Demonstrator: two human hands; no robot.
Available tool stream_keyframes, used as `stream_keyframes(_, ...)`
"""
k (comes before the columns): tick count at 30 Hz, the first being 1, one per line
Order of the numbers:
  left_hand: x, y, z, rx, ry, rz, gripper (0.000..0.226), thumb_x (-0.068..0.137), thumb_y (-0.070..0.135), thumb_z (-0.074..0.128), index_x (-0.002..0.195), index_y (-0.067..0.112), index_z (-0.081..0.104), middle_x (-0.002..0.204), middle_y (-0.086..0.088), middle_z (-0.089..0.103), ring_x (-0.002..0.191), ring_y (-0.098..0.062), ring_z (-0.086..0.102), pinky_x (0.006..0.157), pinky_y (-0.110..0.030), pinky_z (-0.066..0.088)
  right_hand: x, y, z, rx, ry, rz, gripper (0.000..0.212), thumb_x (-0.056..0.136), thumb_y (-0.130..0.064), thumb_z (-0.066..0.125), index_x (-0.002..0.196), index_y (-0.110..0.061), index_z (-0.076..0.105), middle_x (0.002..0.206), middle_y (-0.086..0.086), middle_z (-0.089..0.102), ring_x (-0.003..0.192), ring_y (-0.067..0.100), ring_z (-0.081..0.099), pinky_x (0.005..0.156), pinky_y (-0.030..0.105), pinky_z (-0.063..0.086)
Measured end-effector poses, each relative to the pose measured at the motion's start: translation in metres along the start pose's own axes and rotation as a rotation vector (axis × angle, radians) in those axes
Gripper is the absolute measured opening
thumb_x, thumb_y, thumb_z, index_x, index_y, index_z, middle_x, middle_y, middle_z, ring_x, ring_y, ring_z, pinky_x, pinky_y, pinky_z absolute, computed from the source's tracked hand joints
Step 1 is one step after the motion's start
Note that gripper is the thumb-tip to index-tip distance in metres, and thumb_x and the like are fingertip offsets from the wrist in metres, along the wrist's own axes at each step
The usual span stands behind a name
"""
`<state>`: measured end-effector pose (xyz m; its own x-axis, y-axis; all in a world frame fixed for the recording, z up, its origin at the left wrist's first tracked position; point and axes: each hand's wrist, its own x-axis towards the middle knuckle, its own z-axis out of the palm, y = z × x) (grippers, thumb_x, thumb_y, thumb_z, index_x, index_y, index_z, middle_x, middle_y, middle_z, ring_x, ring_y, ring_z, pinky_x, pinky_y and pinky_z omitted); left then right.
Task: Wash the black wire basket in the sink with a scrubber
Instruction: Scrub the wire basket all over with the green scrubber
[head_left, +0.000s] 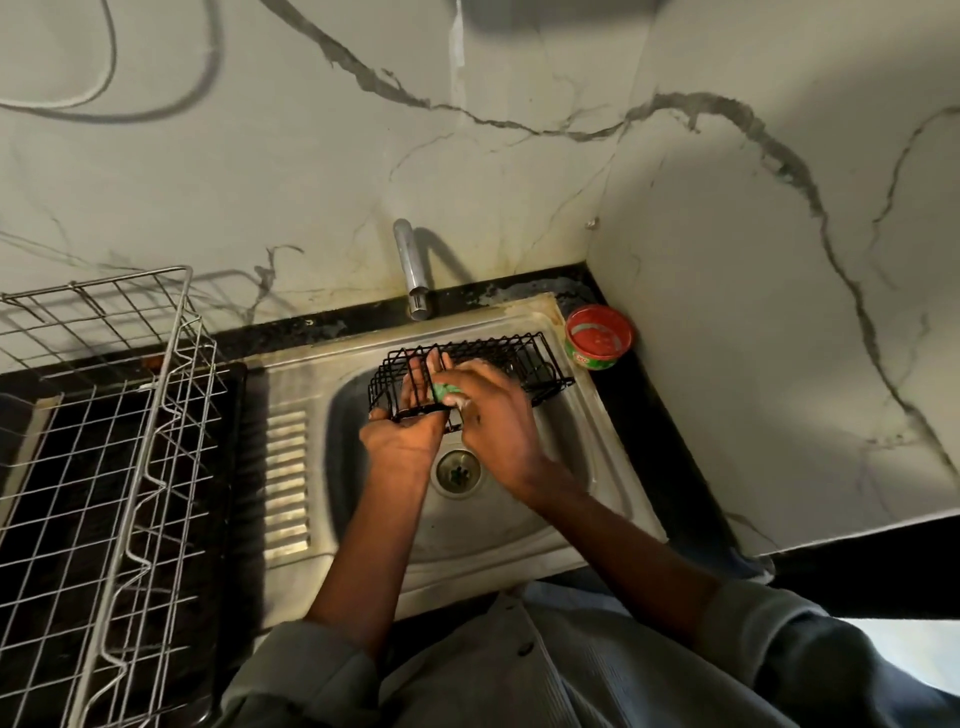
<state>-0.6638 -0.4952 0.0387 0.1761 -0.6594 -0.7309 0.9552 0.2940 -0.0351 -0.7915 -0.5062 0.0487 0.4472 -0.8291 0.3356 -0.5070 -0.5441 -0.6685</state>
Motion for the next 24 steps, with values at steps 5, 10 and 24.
stream_keyframes(5,-0.002,0.004,-0.001,-0.008,-0.042,0.001,0.056,0.111,0.038,0.027,0.136,0.001,0.061,0.131,-0.025,0.068,0.126,-0.045,0.062,0.105,-0.064,0.046,-0.007,0.074,-0.015,-0.158,0.103,0.459,0.044,0.075,0.012,0.059,0.105,-0.016,0.075,0.106,0.004,0.072,0.099,0.023,0.066,0.081,0.020,0.044)
stream_keyframes(10,-0.008,-0.013,0.003,0.013,-0.019,0.040,0.051,0.109,0.031,0.026,0.120,-0.001,0.064,0.114,-0.023,0.073,0.109,-0.043,0.067,0.094,-0.063,0.049,0.003,0.058,-0.015,-0.095,0.189,0.605,0.023,0.084,-0.003,0.066,0.098,-0.016,0.079,0.095,0.006,0.077,0.084,0.020,0.070,0.073,0.025,0.049)
stream_keyframes(24,-0.022,-0.021,0.005,0.090,-0.064,0.026,0.051,0.107,0.023,0.028,0.140,0.003,0.061,0.121,-0.014,0.074,0.111,-0.037,0.073,0.078,-0.056,0.056,0.038,0.042,-0.015,-0.089,0.207,0.196,0.032,0.072,0.007,0.067,0.097,-0.011,0.072,0.102,0.004,0.069,0.099,0.023,0.058,0.081,0.036,0.050)
